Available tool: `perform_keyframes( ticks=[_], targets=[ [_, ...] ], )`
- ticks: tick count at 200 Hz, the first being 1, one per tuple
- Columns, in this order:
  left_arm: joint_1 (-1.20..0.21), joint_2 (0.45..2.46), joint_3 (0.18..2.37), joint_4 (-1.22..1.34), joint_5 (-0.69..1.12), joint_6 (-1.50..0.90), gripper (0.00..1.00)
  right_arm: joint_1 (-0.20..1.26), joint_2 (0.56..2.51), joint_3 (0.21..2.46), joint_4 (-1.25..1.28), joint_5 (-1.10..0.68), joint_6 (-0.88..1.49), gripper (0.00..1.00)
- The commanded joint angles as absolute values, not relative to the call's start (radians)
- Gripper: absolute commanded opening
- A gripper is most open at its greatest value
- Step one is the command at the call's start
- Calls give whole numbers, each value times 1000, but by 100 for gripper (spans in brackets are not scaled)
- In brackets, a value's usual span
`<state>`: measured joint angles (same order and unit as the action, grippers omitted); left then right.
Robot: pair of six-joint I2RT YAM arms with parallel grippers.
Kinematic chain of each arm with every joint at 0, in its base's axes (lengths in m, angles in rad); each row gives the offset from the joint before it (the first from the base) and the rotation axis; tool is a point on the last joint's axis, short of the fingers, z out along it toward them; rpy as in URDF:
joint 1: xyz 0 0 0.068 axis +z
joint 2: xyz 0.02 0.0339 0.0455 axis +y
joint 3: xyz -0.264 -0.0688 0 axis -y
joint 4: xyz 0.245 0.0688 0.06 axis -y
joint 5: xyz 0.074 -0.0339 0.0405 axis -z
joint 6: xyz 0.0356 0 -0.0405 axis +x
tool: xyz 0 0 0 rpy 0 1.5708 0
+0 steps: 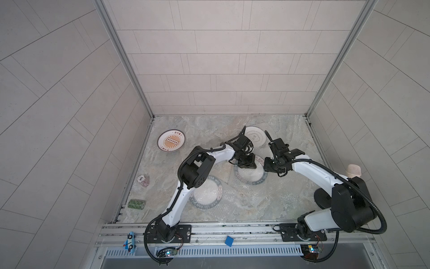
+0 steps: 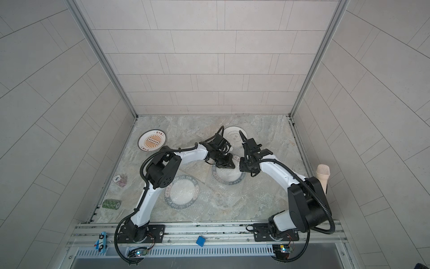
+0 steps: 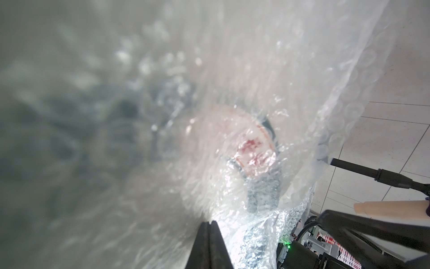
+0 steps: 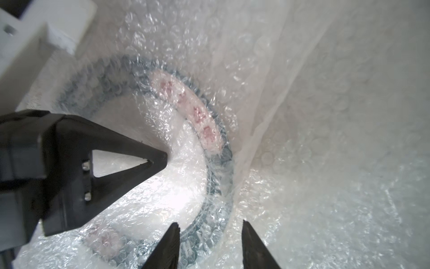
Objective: Unpack dinner plates from bubble wrap
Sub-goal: Unwrap the bubble wrap at the center of the board.
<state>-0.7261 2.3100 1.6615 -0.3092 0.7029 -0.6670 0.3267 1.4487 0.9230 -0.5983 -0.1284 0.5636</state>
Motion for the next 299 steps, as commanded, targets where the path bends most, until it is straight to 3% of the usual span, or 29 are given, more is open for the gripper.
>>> perform_keyframes(
  ticks=[1,51,123,171,220,299],
  targets=[
    [-715,2350,1606,-396,594,-678,7,330,1495,943,-625,-13,595,41],
    [-714,2350,1591,-383,598,-680,7,352,1586,996,-613,15,598,38],
    [-713,2353,1586,-376,604,-683,7,357,1617,994,-634,71,609,23],
    [-708,2356,1586,-374,600,-687,7,357,1588,985,-651,53,605,0],
    [-700,2373,1586,-370,588,-700,7,340,1535,943,-634,-84,587,0],
    [-680,2390,1571,-367,557,-719,7,190,1469,904,-606,-341,491,0]
  ],
)
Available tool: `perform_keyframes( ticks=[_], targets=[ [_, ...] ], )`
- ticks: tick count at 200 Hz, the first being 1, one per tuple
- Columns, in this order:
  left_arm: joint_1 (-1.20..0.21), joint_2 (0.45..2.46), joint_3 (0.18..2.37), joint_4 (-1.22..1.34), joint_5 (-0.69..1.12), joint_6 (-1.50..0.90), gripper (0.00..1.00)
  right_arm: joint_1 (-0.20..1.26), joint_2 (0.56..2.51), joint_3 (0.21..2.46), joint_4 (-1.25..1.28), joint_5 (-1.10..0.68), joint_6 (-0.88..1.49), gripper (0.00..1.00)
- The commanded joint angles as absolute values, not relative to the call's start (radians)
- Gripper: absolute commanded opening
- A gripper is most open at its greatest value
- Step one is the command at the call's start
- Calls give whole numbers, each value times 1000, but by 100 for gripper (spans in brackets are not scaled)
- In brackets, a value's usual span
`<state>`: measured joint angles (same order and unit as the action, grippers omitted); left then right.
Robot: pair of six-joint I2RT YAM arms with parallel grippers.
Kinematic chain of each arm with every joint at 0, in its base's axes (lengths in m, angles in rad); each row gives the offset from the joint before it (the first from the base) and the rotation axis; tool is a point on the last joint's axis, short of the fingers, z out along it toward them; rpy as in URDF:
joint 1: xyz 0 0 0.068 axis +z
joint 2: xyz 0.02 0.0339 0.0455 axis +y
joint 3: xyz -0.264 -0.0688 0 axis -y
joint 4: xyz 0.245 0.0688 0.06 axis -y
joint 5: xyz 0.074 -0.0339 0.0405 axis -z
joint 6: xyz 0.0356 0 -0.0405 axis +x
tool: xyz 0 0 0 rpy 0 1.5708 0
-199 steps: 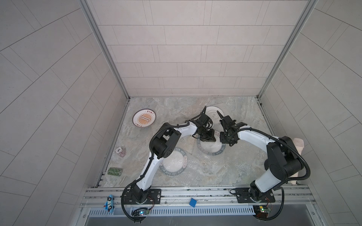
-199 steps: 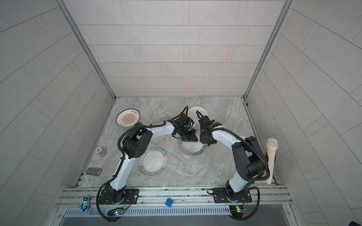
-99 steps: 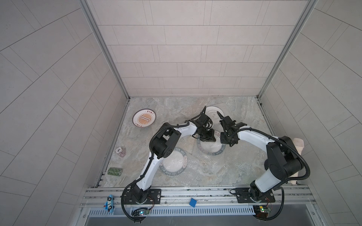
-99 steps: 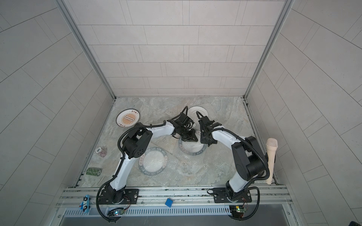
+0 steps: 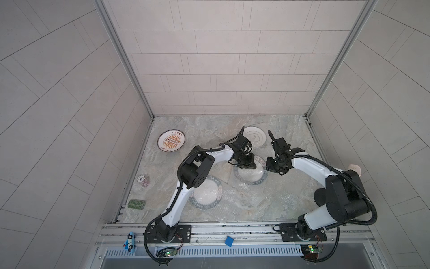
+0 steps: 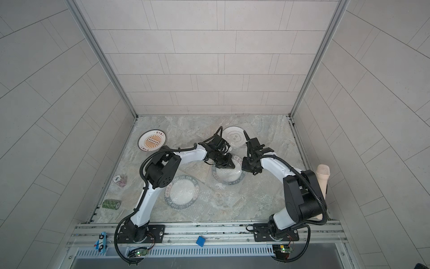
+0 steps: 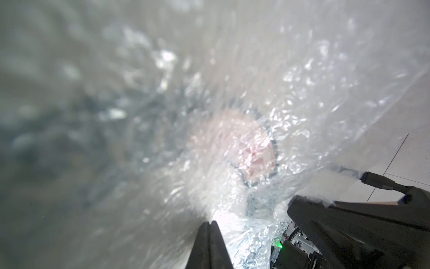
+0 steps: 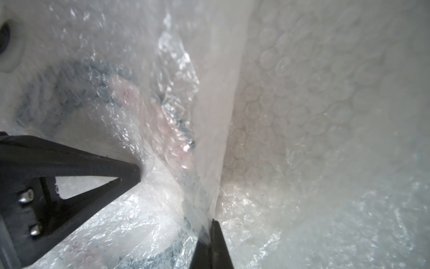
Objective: Unpack dinner plates from bubble wrap
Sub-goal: Unwrap the bubble wrap at the center of the board.
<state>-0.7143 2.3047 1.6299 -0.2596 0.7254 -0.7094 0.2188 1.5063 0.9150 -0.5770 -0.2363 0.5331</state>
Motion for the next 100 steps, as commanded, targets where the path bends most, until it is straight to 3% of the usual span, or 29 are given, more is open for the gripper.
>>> perform_keyframes(
  ticks=[1,39,100],
  targets=[
    [-679,2391,1571,-367,557,-719,7,189,1469,903,-604,-344,490,0],
    [-663,2384,1538,-357,551,-719,7,119,1467,834,-523,-501,497,0],
    [-640,2368,1499,-334,561,-748,7,-30,1365,762,-550,-480,534,0]
  ],
)
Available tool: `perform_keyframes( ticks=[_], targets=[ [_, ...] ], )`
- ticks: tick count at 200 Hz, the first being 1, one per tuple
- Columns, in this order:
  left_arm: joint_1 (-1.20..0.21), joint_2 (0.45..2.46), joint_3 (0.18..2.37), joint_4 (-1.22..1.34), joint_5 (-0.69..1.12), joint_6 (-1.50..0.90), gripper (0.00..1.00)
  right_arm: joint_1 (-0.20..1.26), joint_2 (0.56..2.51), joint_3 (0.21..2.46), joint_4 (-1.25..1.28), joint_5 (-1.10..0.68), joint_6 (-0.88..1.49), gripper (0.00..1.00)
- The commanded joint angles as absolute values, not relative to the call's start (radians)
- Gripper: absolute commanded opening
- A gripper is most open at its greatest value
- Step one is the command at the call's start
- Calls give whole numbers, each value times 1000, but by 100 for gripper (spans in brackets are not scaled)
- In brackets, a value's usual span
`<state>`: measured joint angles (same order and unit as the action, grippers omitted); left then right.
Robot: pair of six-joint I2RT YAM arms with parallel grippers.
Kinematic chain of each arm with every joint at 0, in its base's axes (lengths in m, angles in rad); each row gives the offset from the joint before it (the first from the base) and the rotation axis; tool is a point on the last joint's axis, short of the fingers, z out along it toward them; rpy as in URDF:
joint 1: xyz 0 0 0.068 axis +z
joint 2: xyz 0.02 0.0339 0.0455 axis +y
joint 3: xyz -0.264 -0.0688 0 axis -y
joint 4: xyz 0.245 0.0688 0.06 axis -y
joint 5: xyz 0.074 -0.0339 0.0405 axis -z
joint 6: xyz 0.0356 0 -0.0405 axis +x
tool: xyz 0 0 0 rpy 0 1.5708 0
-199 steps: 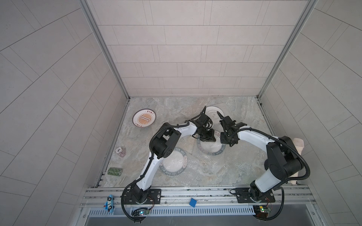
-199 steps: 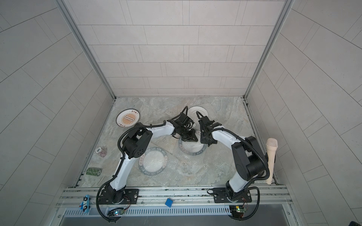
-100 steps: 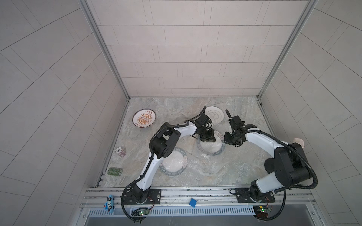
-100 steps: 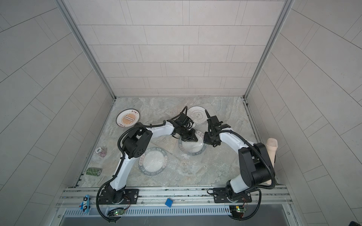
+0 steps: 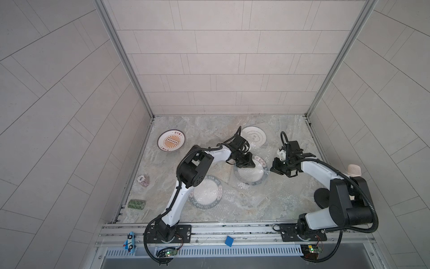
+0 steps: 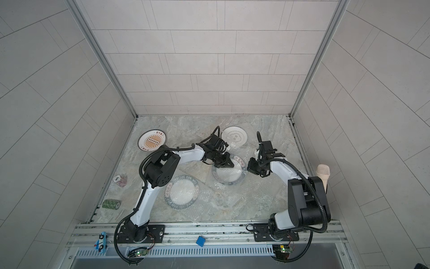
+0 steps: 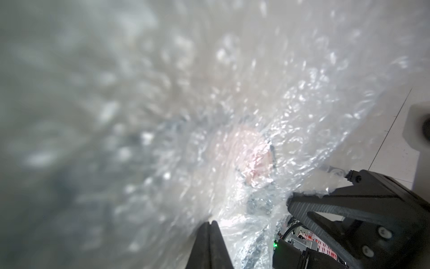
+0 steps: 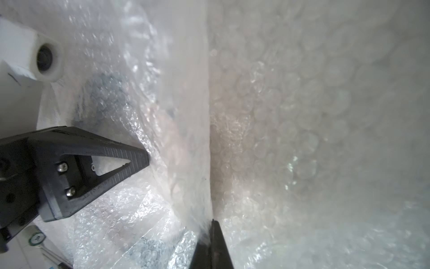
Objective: Unpack dinner plates from bubble wrap
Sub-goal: Unwrap the bubble wrap at the center of the board.
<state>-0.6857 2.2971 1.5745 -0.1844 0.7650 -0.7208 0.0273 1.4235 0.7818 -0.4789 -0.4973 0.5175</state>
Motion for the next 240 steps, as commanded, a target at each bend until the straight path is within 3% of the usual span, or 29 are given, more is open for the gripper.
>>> perform_keyframes(
  ticks=[1,125,160,202,240],
  targets=[
    [-639,2368,1498,-334,561,-749,7,-32,1365,761,-550,-480,534,0],
    [-600,2373,1437,-290,582,-776,6,-185,1311,624,-446,-432,646,0],
    [-601,2385,1449,-287,601,-773,6,-151,1292,627,-442,-448,616,0],
    [-623,2342,1475,-284,686,-734,7,32,1205,813,-603,-246,496,32],
    [-643,2322,1480,-305,691,-700,7,161,1267,881,-630,-194,453,40]
  ],
)
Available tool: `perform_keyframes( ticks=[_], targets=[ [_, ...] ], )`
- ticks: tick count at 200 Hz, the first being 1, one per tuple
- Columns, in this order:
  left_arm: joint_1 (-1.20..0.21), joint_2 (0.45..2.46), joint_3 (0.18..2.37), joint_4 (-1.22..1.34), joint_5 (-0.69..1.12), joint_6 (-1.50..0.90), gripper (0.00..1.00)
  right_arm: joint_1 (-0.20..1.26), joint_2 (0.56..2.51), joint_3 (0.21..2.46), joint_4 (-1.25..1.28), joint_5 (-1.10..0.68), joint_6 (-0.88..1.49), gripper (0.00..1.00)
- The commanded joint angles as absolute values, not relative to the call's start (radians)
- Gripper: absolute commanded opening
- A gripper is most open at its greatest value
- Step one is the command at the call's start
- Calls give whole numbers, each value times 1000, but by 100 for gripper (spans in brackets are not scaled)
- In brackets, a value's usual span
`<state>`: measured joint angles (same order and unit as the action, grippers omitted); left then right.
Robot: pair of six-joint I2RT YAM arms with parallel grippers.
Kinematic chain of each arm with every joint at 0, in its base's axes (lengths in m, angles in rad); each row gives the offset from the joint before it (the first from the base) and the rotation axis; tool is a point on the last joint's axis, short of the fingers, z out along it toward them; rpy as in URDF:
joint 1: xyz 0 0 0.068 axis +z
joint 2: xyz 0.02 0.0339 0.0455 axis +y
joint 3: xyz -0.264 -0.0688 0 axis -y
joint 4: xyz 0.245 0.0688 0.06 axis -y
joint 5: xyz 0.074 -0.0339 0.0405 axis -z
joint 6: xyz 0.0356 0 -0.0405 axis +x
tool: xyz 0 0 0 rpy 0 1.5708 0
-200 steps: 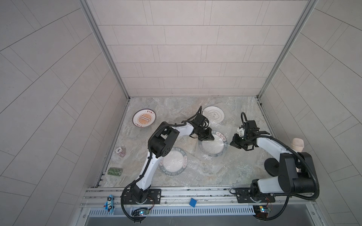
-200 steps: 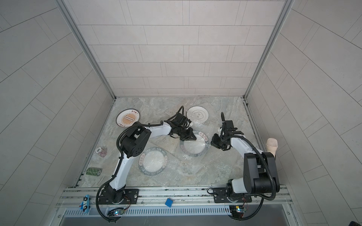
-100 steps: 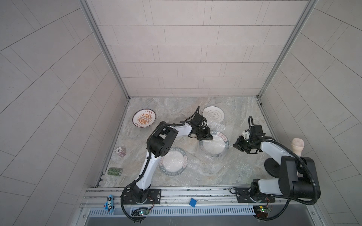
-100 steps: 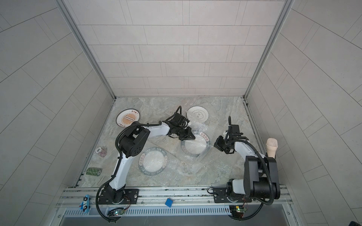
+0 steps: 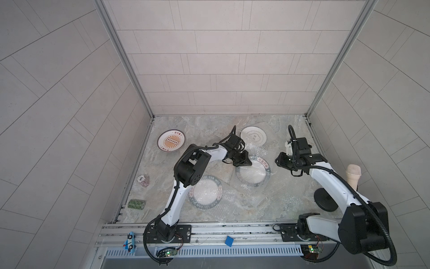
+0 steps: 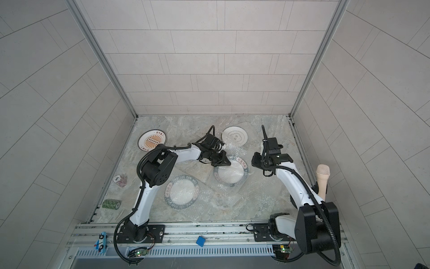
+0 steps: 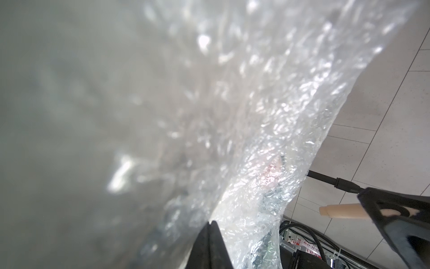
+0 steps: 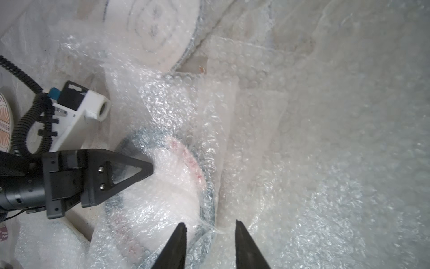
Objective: Unpack dinner plates from bubble wrap
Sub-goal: Unwrap the bubble wrap at the center of the board.
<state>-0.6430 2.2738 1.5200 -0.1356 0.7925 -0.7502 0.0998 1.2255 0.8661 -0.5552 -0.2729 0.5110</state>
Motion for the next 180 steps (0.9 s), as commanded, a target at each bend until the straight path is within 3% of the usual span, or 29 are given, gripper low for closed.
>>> perform_keyframes(
  ticks=[1,27,60,144,180],
  targets=[
    [-644,2322,1480,-305,691,-701,7,166,1271,882,-629,-196,452,40],
    [-646,2324,1481,-310,691,-698,7,288,1390,918,-613,-215,428,39],
    [-645,2329,1495,-327,685,-690,7,335,1498,913,-584,-219,424,39],
    [-644,2343,1497,-314,695,-695,7,406,1547,927,-660,29,415,41],
    [-641,2346,1494,-315,694,-696,7,420,1579,925,-676,-6,422,41]
  ],
)
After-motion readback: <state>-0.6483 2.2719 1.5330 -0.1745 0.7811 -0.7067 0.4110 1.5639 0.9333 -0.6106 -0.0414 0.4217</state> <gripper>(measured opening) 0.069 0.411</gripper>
